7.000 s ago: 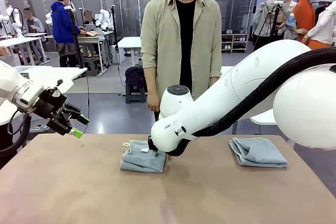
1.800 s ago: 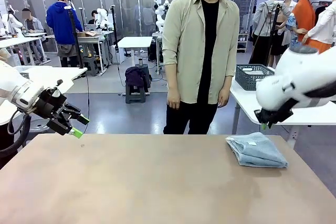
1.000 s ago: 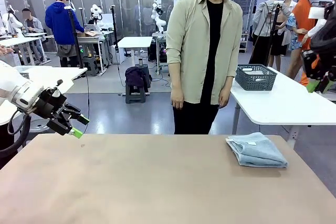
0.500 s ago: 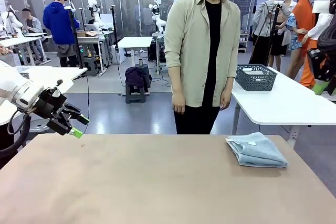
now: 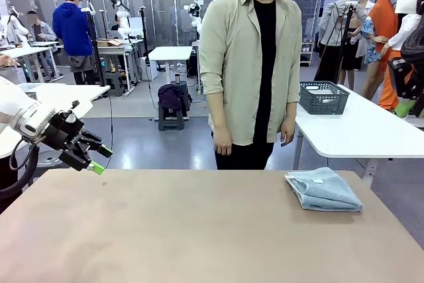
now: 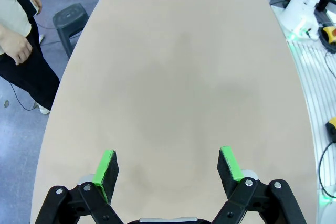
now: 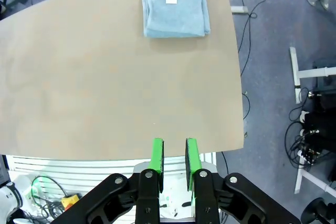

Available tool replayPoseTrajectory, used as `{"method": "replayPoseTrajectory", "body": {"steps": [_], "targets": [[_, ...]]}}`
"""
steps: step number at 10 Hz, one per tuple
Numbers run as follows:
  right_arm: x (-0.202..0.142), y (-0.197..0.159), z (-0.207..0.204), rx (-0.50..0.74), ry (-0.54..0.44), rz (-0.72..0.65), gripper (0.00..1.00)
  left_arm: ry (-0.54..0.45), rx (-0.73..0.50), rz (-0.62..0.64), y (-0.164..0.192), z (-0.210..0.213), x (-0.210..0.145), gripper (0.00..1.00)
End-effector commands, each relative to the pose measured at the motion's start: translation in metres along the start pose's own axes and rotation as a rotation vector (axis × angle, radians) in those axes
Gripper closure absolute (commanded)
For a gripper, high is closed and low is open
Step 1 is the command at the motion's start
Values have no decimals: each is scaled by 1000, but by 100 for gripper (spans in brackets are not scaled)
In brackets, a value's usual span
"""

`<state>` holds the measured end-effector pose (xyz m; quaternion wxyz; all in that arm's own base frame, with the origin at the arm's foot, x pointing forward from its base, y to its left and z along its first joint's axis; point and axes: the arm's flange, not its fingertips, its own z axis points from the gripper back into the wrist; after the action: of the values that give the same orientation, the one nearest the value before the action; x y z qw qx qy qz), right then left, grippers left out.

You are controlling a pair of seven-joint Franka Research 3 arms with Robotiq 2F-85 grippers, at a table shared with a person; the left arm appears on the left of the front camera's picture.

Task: Fold the towels and place them in the basket.
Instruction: Stack the folded Towel with hook on the right side of the table.

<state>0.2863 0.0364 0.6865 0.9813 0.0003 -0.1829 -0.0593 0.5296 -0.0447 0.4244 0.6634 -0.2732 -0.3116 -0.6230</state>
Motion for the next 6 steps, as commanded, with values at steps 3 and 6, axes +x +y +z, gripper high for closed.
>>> {"method": "replayPoseTrajectory", "body": {"steps": [3,6], "targets": [[2,-1,0,3,2,-12,76,6,-2,-7,-1,1,1,4],[2,-1,0,3,2,-12,76,6,-2,-7,-1,1,1,4]]}}
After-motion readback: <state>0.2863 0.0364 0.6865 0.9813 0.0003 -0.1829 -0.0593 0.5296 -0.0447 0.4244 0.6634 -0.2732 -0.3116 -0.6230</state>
